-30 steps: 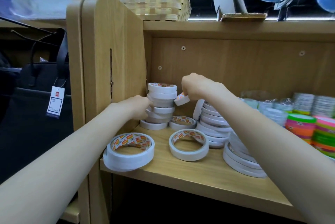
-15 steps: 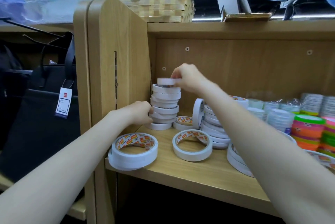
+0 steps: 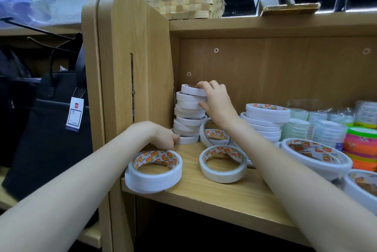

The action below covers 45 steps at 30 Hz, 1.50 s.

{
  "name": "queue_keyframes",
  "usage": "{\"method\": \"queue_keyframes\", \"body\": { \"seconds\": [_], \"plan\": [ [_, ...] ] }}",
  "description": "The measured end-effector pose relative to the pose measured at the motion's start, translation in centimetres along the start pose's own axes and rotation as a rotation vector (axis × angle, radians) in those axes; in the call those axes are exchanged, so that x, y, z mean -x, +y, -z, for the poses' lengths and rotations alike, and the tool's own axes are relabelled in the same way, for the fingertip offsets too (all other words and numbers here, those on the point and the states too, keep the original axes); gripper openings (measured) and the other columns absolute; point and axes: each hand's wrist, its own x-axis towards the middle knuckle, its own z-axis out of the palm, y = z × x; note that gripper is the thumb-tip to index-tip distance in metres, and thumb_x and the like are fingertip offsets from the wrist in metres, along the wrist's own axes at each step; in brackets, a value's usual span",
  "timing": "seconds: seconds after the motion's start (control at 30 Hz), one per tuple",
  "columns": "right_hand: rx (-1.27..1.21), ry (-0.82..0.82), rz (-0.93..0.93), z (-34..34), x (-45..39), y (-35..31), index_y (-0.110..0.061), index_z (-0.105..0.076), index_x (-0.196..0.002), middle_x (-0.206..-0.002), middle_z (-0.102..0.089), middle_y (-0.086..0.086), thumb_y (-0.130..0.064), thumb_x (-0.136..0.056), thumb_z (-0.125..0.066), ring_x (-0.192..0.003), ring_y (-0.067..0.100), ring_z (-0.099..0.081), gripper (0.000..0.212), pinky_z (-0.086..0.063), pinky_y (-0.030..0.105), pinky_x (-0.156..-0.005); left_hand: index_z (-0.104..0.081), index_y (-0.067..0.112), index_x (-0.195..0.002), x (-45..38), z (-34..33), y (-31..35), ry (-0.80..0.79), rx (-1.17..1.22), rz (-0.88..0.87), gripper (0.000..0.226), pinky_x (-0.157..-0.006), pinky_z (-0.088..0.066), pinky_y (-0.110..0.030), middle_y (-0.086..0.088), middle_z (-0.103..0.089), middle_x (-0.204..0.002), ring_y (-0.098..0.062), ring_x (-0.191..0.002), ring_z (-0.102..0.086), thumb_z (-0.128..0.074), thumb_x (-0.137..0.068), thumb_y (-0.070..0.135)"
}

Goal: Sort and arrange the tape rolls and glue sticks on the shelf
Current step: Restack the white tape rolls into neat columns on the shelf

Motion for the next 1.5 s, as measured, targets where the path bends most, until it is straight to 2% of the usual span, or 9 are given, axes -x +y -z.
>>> {"method": "queue_keyframes", "body": {
  "seconds": [0.2, 0.37, 0.5, 0.7, 0.93, 1.07, 1.2, 1.37, 1.5],
  "plan": [
    [-0.080, -0.012, 0.026, -0.3, -0.7, 0.0, -0.011, -0.037, -0.138, -0.128, -0.043, 0.008, -0.009, -0.085, -0.064, -0.111, 0.024, -0.048, 0.059, -0.041, 0.032, -0.093, -0.021, 0.010, -0.148, -0.6, -0.2, 0.5, 0.027, -0.014, 0.012, 0.052, -0.109, -0.026, -0.038, -0.017, -0.029, -0.150, -0.030, -0.137, -0.031, -0.037, -0.099, 0.017],
    [-0.053, -0.070, 0.115, 0.1, -0.6, 0.7, -0.013, -0.050, -0.133, -0.124, -0.047, 0.013, -0.007, -0.092, -0.052, -0.115, 0.028, -0.039, 0.041, -0.026, 0.020, -0.091, -0.003, 0.020, -0.150, 0.2, -0.1, 0.4, 0.109, 0.010, -0.053, 0.067, -0.113, -0.017, -0.033, -0.012, -0.011, -0.156, -0.024, -0.143, -0.016, -0.039, -0.096, 0.009],
    [-0.111, -0.063, 0.052, 0.7, -0.6, 0.6, -0.012, -0.048, -0.133, -0.141, -0.032, 0.014, -0.009, -0.092, -0.053, -0.131, 0.028, -0.028, 0.041, -0.027, 0.027, -0.103, 0.009, 0.032, -0.148, 0.5, 0.5, 0.6, 0.171, -0.051, -0.079, 0.078, -0.109, -0.028, -0.033, -0.006, 0.014, -0.157, -0.027, -0.143, -0.016, -0.038, -0.092, 0.005],
    [-0.232, -0.236, -0.198, 1.0, 1.3, 0.8, -0.019, -0.018, -0.145, -0.137, -0.038, 0.016, -0.020, -0.087, -0.063, -0.121, 0.031, -0.044, 0.073, -0.039, 0.038, -0.099, 0.003, 0.039, -0.147, 0.5, -0.1, 0.0, 0.313, -0.189, -0.052, 0.077, -0.110, -0.032, -0.038, -0.003, 0.019, -0.156, -0.024, -0.145, 0.005, -0.039, -0.093, 0.005],
    [-0.160, -0.296, -0.272, -0.8, 2.5, 0.1, -0.023, 0.021, -0.146, -0.135, -0.041, 0.019, -0.025, -0.081, -0.070, -0.119, 0.034, -0.046, 0.111, -0.040, 0.046, -0.099, 0.001, 0.019, -0.150, 1.6, -0.1, 0.2, 0.664, -0.208, -0.142, 0.072, -0.101, -0.038, -0.026, -0.011, 0.017, -0.155, -0.026, -0.144, -0.002, -0.043, -0.094, 0.006],
    [-0.165, -0.246, -0.378, -1.3, 2.4, 0.4, -0.008, 0.006, -0.147, -0.134, -0.047, 0.017, -0.027, -0.083, -0.068, -0.124, 0.034, -0.045, 0.100, -0.032, 0.051, -0.105, 0.008, 0.012, -0.149, 1.4, 0.5, 1.2, 0.699, 0.070, -0.107, 0.077, -0.073, -0.033, -0.017, -0.007, 0.016, -0.156, -0.023, -0.109, -0.050, -0.047, -0.095, 0.014],
    [-0.259, -0.309, -0.404, -1.3, 0.9, 0.8, -0.014, -0.023, -0.138, -0.127, -0.053, 0.010, -0.025, -0.074, -0.076, -0.119, 0.031, -0.048, 0.084, -0.039, 0.046, -0.100, 0.011, 0.015, -0.148, 0.6, 0.5, 0.7, 0.665, 0.118, -0.098, 0.084, -0.083, -0.043, -0.024, -0.006, 0.014, -0.157, -0.022, -0.103, -0.055, -0.052, -0.094, 0.019],
    [-0.406, -0.121, -0.416, -2.6, 0.4, 0.0, -0.010, -0.038, -0.120, -0.118, -0.056, 0.010, -0.016, -0.069, -0.080, -0.109, 0.027, -0.055, 0.067, -0.049, 0.038, -0.089, 0.017, 0.014, -0.146, -0.3, 0.4, 0.0, 0.635, 0.141, -0.114, 0.086, -0.094, -0.044, -0.032, -0.008, 0.015, -0.156, -0.030, -0.118, -0.051, -0.050, -0.092, 0.015],
    [-0.368, -0.155, -0.451, -2.1, 0.4, 0.9, -0.008, -0.034, -0.127, -0.120, -0.056, 0.012, -0.025, -0.071, -0.080, -0.111, 0.029, -0.054, 0.074, -0.046, 0.039, -0.093, 0.016, 0.012, -0.147, -0.3, 0.3, -0.1, 0.625, 0.076, -0.076, 0.082, -0.081, -0.045, -0.025, -0.008, 0.016, -0.156, -0.023, -0.099, -0.056, -0.047, -0.094, 0.016]
  ]
}}
